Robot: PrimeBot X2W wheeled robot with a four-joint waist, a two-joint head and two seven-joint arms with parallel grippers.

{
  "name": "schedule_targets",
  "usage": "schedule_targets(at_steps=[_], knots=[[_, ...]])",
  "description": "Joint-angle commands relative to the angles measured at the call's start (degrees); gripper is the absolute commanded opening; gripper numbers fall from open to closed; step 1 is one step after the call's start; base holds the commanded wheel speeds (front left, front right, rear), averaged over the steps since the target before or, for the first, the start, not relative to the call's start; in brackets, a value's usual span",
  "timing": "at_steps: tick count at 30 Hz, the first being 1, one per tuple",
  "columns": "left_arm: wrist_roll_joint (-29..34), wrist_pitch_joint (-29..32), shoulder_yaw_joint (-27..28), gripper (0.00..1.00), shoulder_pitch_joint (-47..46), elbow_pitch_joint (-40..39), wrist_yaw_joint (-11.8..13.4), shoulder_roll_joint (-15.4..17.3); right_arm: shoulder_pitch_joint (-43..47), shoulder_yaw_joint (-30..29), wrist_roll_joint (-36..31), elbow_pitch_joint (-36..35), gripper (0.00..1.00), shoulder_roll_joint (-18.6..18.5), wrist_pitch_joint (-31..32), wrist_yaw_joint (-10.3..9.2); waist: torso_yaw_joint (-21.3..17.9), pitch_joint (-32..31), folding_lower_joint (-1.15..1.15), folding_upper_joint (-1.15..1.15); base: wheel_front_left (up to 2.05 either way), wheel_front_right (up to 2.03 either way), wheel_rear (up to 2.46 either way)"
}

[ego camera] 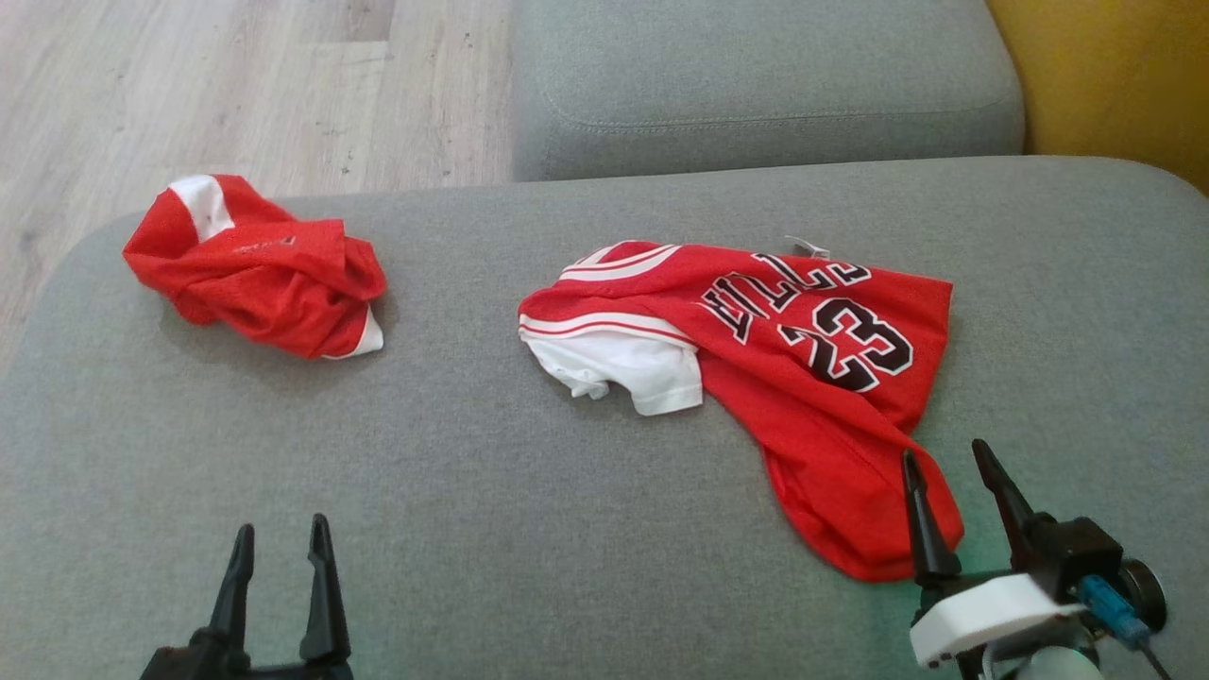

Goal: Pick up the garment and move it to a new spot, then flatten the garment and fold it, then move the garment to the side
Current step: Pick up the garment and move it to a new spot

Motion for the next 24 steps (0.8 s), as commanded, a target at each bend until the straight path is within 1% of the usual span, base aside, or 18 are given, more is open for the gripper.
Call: schedule_targets(at_steps=[1,7,24], knots=[[0.5,-0.5,2.2,1.0,-1.6,-1.7,-0.1,-0.4,-1.4,1.1,0.0,-1.4,1.0,-0.2,-0.4,-0.04,-0.1,0.0,0.0,0.0,0.0,0.0,0.0],[1.2,-0.5,2.5,1.0,-2.1,0.5,-1.4,-0.9,-1.5,1.7,0.8,-0.5,1.0,-0.2,-0.4,-0.04,-0.9,0.0,0.0,0.0,0.0,0.0,0.0],[2.0,-0.5,4.2,1.0,-3.9,3.8,-2.6,-1.1,-2.6,3.0,2.3,1.3,1.0,-0.2,-0.4,-0.04,-1.5,0.5,0.0,0.0,0.0,0.0,0.0]])
